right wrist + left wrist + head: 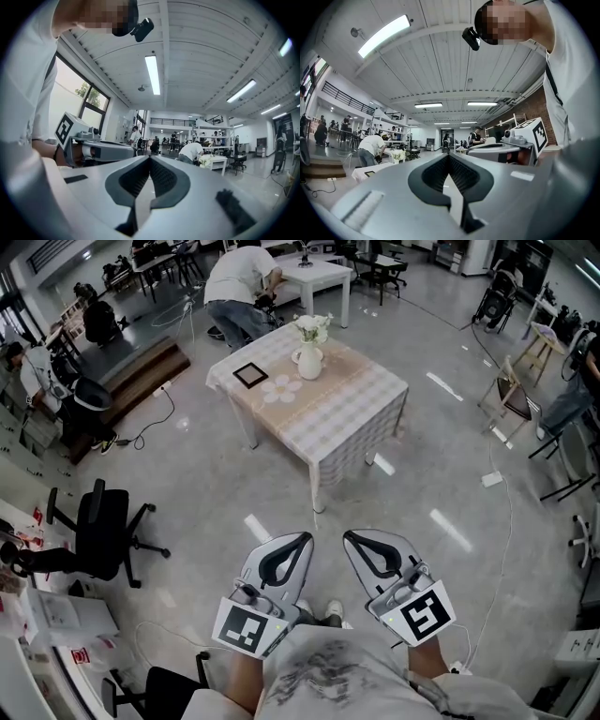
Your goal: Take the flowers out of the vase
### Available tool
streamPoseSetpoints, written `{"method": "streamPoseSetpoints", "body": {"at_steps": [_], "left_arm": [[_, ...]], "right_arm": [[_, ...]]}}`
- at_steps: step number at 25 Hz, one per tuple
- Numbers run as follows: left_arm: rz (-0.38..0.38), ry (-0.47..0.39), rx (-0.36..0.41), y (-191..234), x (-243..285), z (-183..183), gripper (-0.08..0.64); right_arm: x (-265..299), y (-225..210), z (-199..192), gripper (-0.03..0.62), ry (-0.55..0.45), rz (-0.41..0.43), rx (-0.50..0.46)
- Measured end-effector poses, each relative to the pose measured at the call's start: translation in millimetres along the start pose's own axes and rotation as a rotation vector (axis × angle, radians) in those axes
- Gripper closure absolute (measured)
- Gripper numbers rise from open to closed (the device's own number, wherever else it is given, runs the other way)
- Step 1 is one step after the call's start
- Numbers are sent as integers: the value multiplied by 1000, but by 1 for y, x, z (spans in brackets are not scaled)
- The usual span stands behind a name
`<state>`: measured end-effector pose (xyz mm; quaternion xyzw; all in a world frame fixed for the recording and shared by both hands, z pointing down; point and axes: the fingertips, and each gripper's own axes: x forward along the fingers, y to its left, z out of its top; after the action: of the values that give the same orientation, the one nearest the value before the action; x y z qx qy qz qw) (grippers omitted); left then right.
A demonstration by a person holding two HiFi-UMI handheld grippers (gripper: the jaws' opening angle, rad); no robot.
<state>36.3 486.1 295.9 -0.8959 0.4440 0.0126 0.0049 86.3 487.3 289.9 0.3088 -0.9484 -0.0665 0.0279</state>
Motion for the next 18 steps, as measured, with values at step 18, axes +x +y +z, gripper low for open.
{"method": "streamPoseSetpoints", "body": {"at_steps": [18], "left_arm": [[-39, -1, -9, 66, 30, -6, 551]], "right_arm": [[64, -33, -11, 577, 25, -56, 24]]}}
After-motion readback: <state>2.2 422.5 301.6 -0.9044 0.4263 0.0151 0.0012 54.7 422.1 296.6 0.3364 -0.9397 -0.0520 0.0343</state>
